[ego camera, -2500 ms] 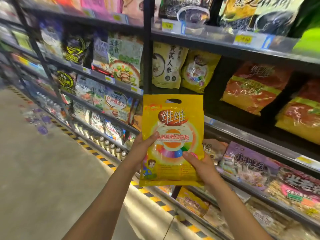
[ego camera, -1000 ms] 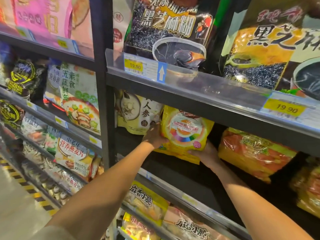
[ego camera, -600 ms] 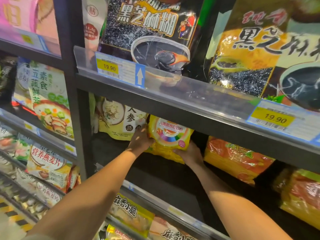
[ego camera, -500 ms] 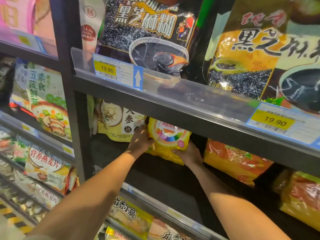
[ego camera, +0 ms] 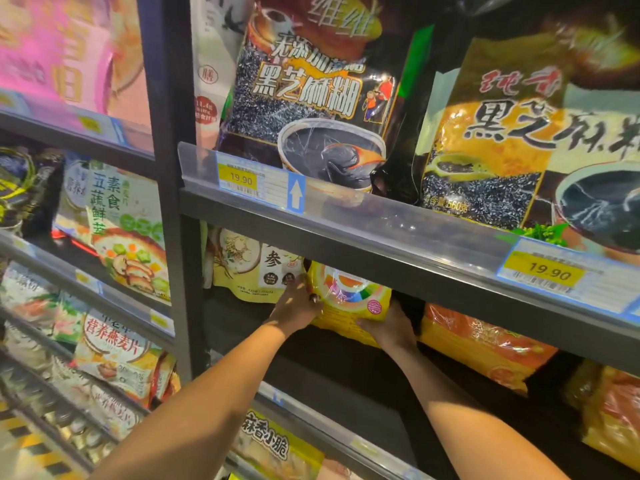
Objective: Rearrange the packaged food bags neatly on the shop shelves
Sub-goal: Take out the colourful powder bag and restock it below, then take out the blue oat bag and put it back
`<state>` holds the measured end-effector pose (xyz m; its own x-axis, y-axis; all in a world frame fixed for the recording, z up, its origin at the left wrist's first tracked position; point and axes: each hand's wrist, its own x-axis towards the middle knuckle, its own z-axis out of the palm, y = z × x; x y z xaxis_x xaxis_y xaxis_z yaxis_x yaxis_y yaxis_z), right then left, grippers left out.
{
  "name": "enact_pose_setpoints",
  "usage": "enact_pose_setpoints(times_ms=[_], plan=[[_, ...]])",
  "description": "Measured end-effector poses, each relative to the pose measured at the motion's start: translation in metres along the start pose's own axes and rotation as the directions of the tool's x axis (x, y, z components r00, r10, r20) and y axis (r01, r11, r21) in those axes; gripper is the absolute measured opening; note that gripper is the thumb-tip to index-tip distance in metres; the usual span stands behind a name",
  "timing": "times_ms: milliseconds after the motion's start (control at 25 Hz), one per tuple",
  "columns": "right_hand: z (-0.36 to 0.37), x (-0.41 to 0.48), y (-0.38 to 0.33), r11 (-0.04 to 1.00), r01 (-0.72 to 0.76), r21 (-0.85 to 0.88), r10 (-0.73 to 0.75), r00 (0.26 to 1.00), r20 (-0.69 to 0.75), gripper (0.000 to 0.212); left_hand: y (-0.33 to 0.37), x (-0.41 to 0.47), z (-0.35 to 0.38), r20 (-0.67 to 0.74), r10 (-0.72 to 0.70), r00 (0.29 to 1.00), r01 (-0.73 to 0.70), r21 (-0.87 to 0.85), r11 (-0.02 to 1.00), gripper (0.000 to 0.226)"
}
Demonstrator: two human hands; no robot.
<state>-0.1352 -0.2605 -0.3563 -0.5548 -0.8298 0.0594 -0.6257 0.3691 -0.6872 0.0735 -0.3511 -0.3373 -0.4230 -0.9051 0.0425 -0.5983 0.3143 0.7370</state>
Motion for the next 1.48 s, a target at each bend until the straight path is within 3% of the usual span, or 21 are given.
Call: enact_pose_setpoints(times_ms=[280,520,680,760,840,920,1080,1200,1320,1480], plan=[[-0.011,-0.021,-0.005,0.996,-0.073,0.047,0.074,0.997,-0.014,0.088,0.002,-0.032,-0.015,0.066,0.032,0.997,-0.040,0.124,0.991,0.077],[-0.015,-0.063,-0.012,0.998,-0.055,-0.010,0.055,0.996,-0.069,0.099,0.000,-0.066,-0.035,0.031,0.107,0.994,-0.111,0.234,0.966,0.074],[-0.015,-0.103,-0.030,0.989,-0.060,-0.139,0.051,0.996,-0.068,0.092,-0.014,-0.106,-0.047,0.060,0.117,0.991,-0.130,0.340,0.931,0.068],[-0.014,-0.127,-0.042,0.968,-0.107,-0.228,0.105,0.994,-0.020,0.084,-0.016,-0.129,-0.056,0.049,0.194,0.980,-0.198,0.378,0.904,0.056],[-0.011,-0.161,-0.064,0.956,-0.100,-0.275,0.106,0.994,0.006,0.067,-0.022,-0.158,-0.071,0.018,0.318,0.948,-0.302,0.368,0.879,0.059],[-0.002,-0.193,-0.083,0.957,-0.012,-0.290,-0.011,0.997,-0.077,0.063,-0.034,-0.188,-0.088,-0.011,0.400,0.916,-0.372,0.346,0.861,0.069],[0.032,-0.256,-0.129,0.940,0.250,-0.233,-0.288,0.946,-0.149,0.084,-0.069,-0.244,-0.135,-0.110,0.455,0.883,-0.396,0.343,0.852,0.067],[0.068,-0.299,-0.172,0.904,0.402,-0.145,-0.424,0.885,-0.193,0.066,-0.111,-0.287,-0.186,-0.185,0.391,0.901,-0.307,0.364,0.879,0.066],[0.109,-0.330,-0.222,0.816,0.559,-0.149,-0.577,0.806,-0.135,0.053,-0.160,-0.327,-0.240,-0.260,0.352,0.899,-0.218,0.430,0.876,0.067],[0.163,-0.352,-0.288,0.742,0.659,-0.125,-0.667,0.744,-0.036,0.062,-0.222,-0.360,-0.308,-0.357,0.285,0.890,-0.073,0.506,0.860,0.070]])
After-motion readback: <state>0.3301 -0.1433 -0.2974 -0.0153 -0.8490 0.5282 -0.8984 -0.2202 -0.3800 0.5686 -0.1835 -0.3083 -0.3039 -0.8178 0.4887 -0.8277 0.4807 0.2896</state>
